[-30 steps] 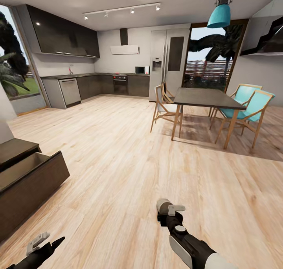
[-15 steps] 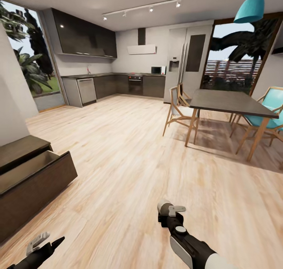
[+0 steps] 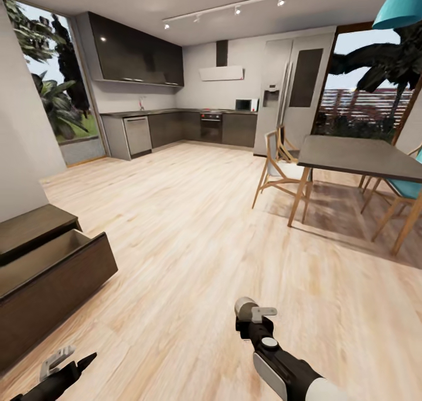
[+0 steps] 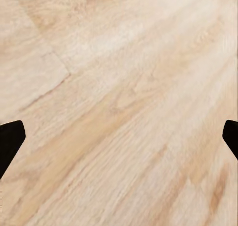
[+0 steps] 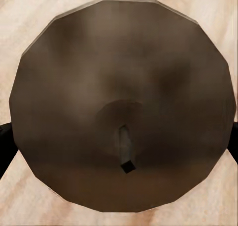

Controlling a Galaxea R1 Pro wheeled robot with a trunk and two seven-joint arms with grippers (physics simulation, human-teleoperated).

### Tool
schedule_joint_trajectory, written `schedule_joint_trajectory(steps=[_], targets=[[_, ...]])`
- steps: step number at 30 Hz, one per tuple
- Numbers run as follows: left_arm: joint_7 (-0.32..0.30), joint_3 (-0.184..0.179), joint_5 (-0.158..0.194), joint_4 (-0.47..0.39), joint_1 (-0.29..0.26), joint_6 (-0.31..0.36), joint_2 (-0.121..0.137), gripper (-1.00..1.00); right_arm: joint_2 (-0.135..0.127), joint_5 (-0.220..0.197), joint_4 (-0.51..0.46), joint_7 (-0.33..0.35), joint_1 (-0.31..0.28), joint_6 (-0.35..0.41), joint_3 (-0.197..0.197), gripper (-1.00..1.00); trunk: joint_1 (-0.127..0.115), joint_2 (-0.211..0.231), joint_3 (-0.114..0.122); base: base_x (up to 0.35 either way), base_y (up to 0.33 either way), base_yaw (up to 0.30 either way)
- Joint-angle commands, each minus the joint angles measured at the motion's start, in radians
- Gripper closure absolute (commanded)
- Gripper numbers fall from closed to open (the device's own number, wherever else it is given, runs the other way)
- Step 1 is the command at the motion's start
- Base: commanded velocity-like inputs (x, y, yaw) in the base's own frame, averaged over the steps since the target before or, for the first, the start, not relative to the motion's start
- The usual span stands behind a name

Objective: Place each of the two pumpkins and all three candles from the living room inside a cabinet in the living room (use any cabinet), then make sure every cabinet is closed, and position the cauldron so it is next to a table in the living room.

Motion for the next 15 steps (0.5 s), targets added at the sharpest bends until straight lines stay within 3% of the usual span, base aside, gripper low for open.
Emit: schedule_joint_trajectory(steps=[1, 6, 15], targets=[[-0.004, 0.003, 0.009, 0.0, -0.001, 0.01, 0.0, -1.0, -0.001, -0.007, 0.001, -0.007, -0.002, -0.004, 0.009, 1.0, 0.0, 0.0, -0.001, 0.263, 0.0, 0.266], [-0.004, 0.004, 0.009, 0.0, -0.001, 0.003, 0.001, -1.0, 0.002, -0.007, 0.005, -0.008, -0.002, -0.004, 0.024, 1.0, 0.0, 0.0, -0.001, 0.164, 0.0, 0.272], [-0.018, 0.006, 0.024, -0.001, -0.001, -0.044, 0.001, -1.0, 0.011, -0.008, 0.011, -0.008, -0.002, -0.004, 0.036, 1.0, 0.0, 0.0, -0.001, 0.013, 0.0, 0.275]])
